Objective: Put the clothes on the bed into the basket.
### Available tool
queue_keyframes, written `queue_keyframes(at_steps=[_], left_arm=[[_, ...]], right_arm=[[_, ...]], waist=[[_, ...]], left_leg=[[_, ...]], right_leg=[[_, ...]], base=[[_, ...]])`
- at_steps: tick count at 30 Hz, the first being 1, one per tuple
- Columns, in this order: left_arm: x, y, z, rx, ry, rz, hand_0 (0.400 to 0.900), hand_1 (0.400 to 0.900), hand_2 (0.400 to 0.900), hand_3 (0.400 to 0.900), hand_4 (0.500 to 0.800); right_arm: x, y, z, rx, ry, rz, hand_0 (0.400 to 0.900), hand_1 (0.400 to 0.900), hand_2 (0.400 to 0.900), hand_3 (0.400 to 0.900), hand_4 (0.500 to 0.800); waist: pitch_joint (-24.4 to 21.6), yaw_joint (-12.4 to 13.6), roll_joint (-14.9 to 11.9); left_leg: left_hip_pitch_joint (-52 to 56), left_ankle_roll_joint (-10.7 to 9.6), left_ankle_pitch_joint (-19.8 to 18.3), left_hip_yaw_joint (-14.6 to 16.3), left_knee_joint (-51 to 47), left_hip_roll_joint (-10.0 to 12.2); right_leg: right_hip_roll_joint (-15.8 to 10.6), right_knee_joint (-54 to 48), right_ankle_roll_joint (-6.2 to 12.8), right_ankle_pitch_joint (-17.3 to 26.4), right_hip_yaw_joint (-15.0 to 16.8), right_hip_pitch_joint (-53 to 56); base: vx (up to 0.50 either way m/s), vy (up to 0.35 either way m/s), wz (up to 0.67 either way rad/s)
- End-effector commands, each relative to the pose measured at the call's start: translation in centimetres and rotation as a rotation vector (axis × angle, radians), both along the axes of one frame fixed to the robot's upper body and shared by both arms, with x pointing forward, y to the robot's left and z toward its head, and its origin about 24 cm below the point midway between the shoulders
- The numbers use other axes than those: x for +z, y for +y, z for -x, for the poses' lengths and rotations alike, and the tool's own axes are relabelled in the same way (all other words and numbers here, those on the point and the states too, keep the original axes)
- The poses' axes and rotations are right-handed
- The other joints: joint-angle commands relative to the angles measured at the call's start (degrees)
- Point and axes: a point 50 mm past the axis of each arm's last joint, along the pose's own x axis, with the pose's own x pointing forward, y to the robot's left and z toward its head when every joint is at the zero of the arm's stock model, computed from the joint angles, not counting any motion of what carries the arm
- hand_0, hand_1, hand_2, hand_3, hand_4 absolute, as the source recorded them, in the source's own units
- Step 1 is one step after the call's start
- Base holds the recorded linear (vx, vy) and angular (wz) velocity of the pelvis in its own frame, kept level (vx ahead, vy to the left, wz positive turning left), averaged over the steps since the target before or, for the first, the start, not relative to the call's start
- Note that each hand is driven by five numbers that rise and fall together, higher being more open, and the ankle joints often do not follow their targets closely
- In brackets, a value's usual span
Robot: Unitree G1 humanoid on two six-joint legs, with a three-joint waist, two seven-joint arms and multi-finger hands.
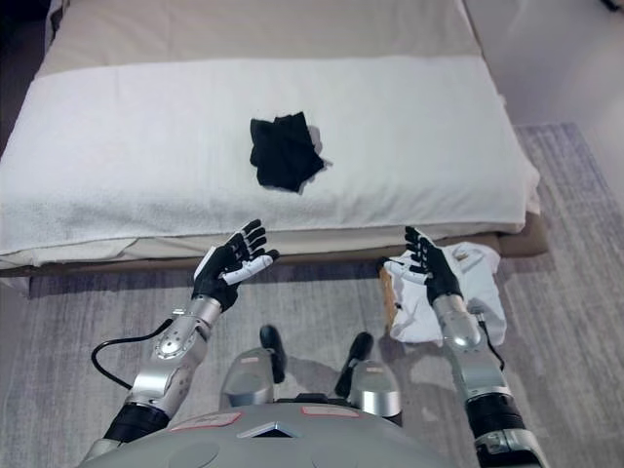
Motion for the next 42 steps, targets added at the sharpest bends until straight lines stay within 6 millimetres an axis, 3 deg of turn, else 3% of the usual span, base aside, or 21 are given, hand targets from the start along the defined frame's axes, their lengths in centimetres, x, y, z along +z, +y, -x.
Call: queue_keyframes(at_steps=[1, 3, 5, 8, 11, 15, 17, 19, 21, 23, 26, 27, 28, 29, 31, 34, 36, 37, 40, 41, 42], left_arm=[[4.1, 1.0, -1.6, 0.02, -0.221, -0.001, 0.9, 0.9, 0.9, 0.9, 0.8], [4.0, 1.5, -1.4, 0.029, -0.217, -0.001, 0.9, 0.9, 0.9, 0.9, 0.8], [4.1, 1.6, -1.4, 0.027, -0.216, -0.008, 0.9, 0.9, 0.9, 0.9, 0.8], [4.9, 2.0, -2.0, 0.008, -0.245, -0.044, 0.9, 0.9, 0.9, 0.9, 0.8], [5.4, 2.2, -2.3, -0.017, -0.261, -0.085, 0.9, 0.9, 0.9, 0.9, 0.8], [5.5, 2.5, -2.2, -0.01, -0.257, -0.11, 0.9, 0.9, 0.9, 0.9, 0.8], [5.4, 2.6, -2.1, -0.017, -0.245, -0.119, 0.9, 0.9, 0.9, 0.9, 0.8], [5.0, 2.7, -1.7, -0.014, -0.222, -0.123, 0.9, 0.9, 0.9, 0.9, 0.8], [4.8, 2.7, -1.5, -0.014, -0.217, -0.115, 0.9, 0.9, 0.9, 0.9, 0.8], [4.6, 2.6, -1.2, -0.015, -0.208, -0.098, 0.9, 0.9, 0.9, 0.9, 0.8], [4.5, 2.6, -1.1, -0.018, -0.207, -0.099, 0.9, 0.9, 0.9, 0.9, 0.8], [4.4, 2.5, -1.3, -0.02, -0.206, -0.098, 0.9, 0.9, 0.9, 0.9, 0.8], [4.4, 2.5, -1.3, -0.02, -0.206, -0.097, 0.9, 0.9, 0.9, 0.9, 0.8], [4.4, 2.5, -1.6, -0.021, -0.21, -0.104, 0.9, 0.9, 0.9, 0.9, 0.8], [4.4, 2.7, -1.6, -0.019, -0.212, -0.119, 0.9, 0.9, 0.9, 0.9, 0.8], [4.6, 3.1, -1.6, -0.013, -0.222, -0.123, 0.9, 0.9, 0.9, 0.9, 0.8], [4.7, 2.8, -1.7, -0.023, -0.23, -0.117, 0.9, 0.9, 0.9, 0.9, 0.8], [4.7, 2.9, -1.8, -0.019, -0.23, -0.121, 0.9, 0.9, 0.9, 0.9, 0.8], [4.6, 2.8, -1.8, -0.012, -0.228, -0.1, 0.9, 0.9, 0.9, 0.9, 0.8], [4.8, 2.6, -2.0, -0.018, -0.241, -0.083, 0.9, 0.9, 0.9, 0.9, 0.8], [5.1, 2.3, -2.2, -0.022, -0.255, -0.069, 0.9, 0.9, 0.9, 0.9, 0.8]], right_arm=[[5.6, 0.3, -3.8, 0.044, -0.31, 0.012, 0.9, 0.9, 0.9, 0.9, 0.8], [5.5, 0.5, -3.8, 0.061, -0.302, 0.013, 0.9, 0.9, 0.9, 0.9, 0.8], [5.2, 0.9, -3.7, 0.066, -0.293, 0.004, 0.9, 0.9, 0.9, 0.9, 0.8], [4.9, 1.6, -3.8, 0.063, -0.285, -0.031, 0.9, 0.9, 0.9, 0.9, 0.8], [4.6, 2.3, -3.9, 0.081, -0.279, -0.039, 0.9, 0.9, 0.9, 0.9, 0.8], [4.0, 3.1, -3.8, 0.089, -0.252, -0.068, 0.9, 0.9, 0.9, 0.9, 0.8], [3.6, 3.7, -3.7, 0.106, -0.233, -0.071, 0.9, 0.9, 0.9, 0.9, 0.8], [3.0, 4.0, -3.1, 0.116, -0.202, -0.083, 0.9, 0.9, 0.9, 0.9, 0.8], [2.9, 3.9, -2.9, 0.117, -0.199, -0.082, 0.9, 0.9, 0.9, 0.9, 0.8], [3.0, 3.6, -2.9, 0.104, -0.205, -0.084, 0.9, 0.9, 0.9, 0.9, 0.8], [3.1, 3.2, -2.8, 0.095, -0.207, -0.08, 0.9, 0.9, 0.9, 0.9, 0.8], [3.3, 2.9, -2.9, 0.07, -0.217, -0.082, 0.9, 0.9, 0.9, 0.9, 0.8], [3.3, 2.8, -2.9, 0.07, -0.217, -0.082, 0.9, 0.9, 0.9, 0.9, 0.8], [3.2, 2.6, -2.9, 0.045, -0.219, -0.079, 0.9, 0.9, 0.9, 0.9, 0.8], [3.3, 2.4, -2.7, 0.023, -0.224, -0.077, 0.9, 0.9, 0.9, 0.9, 0.8], [3.3, 2.1, -2.4, 0.01, -0.222, -0.068, 0.9, 0.9, 0.9, 0.9, 0.8], [3.3, 1.9, -2.4, -0.003, -0.223, -0.068, 0.9, 0.9, 0.9, 0.9, 0.8], [3.1, 1.7, -2.4, -0.02, -0.218, -0.073, 0.9, 0.9, 0.9, 0.9, 0.8], [3.4, 1.4, -2.6, -0.016, -0.231, -0.068, 0.9, 0.9, 0.9, 0.9, 0.8], [4.1, 1.2, -3.0, 0.009, -0.258, -0.047, 0.9, 0.9, 0.9, 0.9, 0.8], [4.8, 1.0, -3.4, 0.021, -0.283, -0.024, 0.9, 0.9, 0.9, 0.9, 0.8]], waist=[[-0.9, 1.0, -1.3], [-2.0, 1.9, -1.0], [-3.3, 1.9, -1.4], [-4.1, 2.5, -3.6], [-5.4, 2.2, -4.6], [-5.6, 0.4, -5.1], [-4.8, 0.2, -4.8], [-4.3, 0.8, -5.2], [-3.9, 0.9, -5.0], [-3.2, 1.3, -3.8], [-3.2, 0.9, -2.7], [-2.8, 0.2, -2.4], [-2.9, 0.4, -2.1], [-2.9, 0.1, -2.4], [-2.8, -0.1, -2.5], [-2.9, -0.1, -3.0], [-3.9, 0.2, -3.7], [-5.3, 0.1, -4.1], [-6.2, 0.1, -3.5], [-5.4, 1.0, -3.2], [-4.3, 1.8, -3.3]], left_leg=[[-7.2, -4.4, 11.8, 0.2, -6.5, 5.1], [-5.9, -3.9, 11.9, -0.7, -6.4, 5.0], [-6.3, -3.8, 12.9, 1.0, -4.9, 4.1], [-7.6, -1.2, 9.8, 2.2, 0.3, 1.7], [-4.1, 2.4, 7.9, 2.8, -4.0, -2.9], [1.8, 7.9, 2.3, 2.9, -7.0, -9.9], [5.5, 10.2, -1.3, 3.7, -7.0, -12.1], [9.6, 11.8, -4.5, 3.3, -7.0, -14.4], [10.5, 11.7, -4.7, 3.1, -7.0, -14.2], [10.9, 11.0, -4.7, 2.4, -7.0, -14.1], [10.5, 10.0, -4.6, 2.0, -7.0, -12.6], [10.1, 8.9, -4.7, 1.5, -7.0, -11.7], [10.1, 8.8, -4.6, 1.6, -7.0, -11.3], [10.2, 7.3, -5.3, 1.2, -7.0, -10.6], [11.5, 5.9, -6.3, 0.8, -7.0, -9.6], [13.2, 4.7, -7.4, 0.3, -7.0, -9.0], [14.1, 3.9, -8.3, -0.2, -7.0, -8.5], [15.9, 2.7, -8.9, 0.0, -7.0, -6.2], [16.4, 1.5, -9.0, 0.0, -3.6, -3.6], [11.6, -0.1, -6.9, -0.3, 8.4, -1.1], [7.5, -0.8, -6.1, -0.9, 16.0, -0.3]], right_leg=[[2.2, -0.9, 0.74, -8.7, -0.3, 10.0], [1.7, -0.9, 1.61, -9.4, 1.4, 11.8], [1.0, -0.9, 1.65, -10.3, 1.6, 13.9], [-2.7, 3.6, 2.47, -10.4, 1.1, 14.1], [-7.9, 15.5, 4.43, -6.9, 1.3, 9.3], [-14.2, 36.0, 10.04, 6.1, 1.7, 2.4], [-17.8, 44.6, 11.34, 8.9, -0.8, -0.4], [-21.2, 44.2, 11.49, 9.3, -4.3, -0.9], [-21.0, 42.8, 11.3, 8.6, -5.3, -1.1], [-19.8, 36.8, 10.31, 4.3, -7.4, -2.3], [-18.2, 31.1, 9.53, 2.6, -6.7, -4.5], [-17.5, 22.8, 9.19, 2.4, -4.3, -6.6], [-16.9, 21.9, 9.01, 2.8, -4.4, -6.4], [-16.5, 10.6, 9.73, 4.8, -2.3, -6.8], [-16.8, 3.2, 11.16, 9.6, -0.2, -7.4], [-16.7, 0.8, 11.75, 11.3, -0.4, -6.5], [-16.7, 0.0, 12.07, 12.8, -3.0, -4.6], [-14.2, -0.6, 11.53, 11.1, -3.5, -3.0], [-11.4, -0.8, 10.72, 9.0, -3.5, -1.3], [-9.4, -0.9, 8.64, 6.4, -3.7, -0.1], [-8.8, -0.9, 7.37, 5.1, -3.9, 0.5]], base=[[0.33, 0.259, -0.3], [0.38, 0.275, -0.56], [0.39, 0.3, -0.3], [0.36, 0.315, -0.17], [0.34, 0.447, -0.03], [0.32, 0.488, 0.04], [0.36, 0.444, 0.03], [0.45, 0.324, -0.03], [0.28, 0.12, -0.08], [0.29, 0.081, -0.03], [0.16, -0.034, 0.06], [0.1, -0.085, 0.05], [0.25, -0.205, 0.18], [0.26, -0.194, 0.22], [0.3, -0.187, 0.3], [0.39, -0.21, 0.43], [0.41, -0.285, 0.49], [0.32, -0.256, 0.33], [0.44, -0.365, 0.24], [0.2, -0.347, -0.02], [0.23, -0.44, 0.02]])
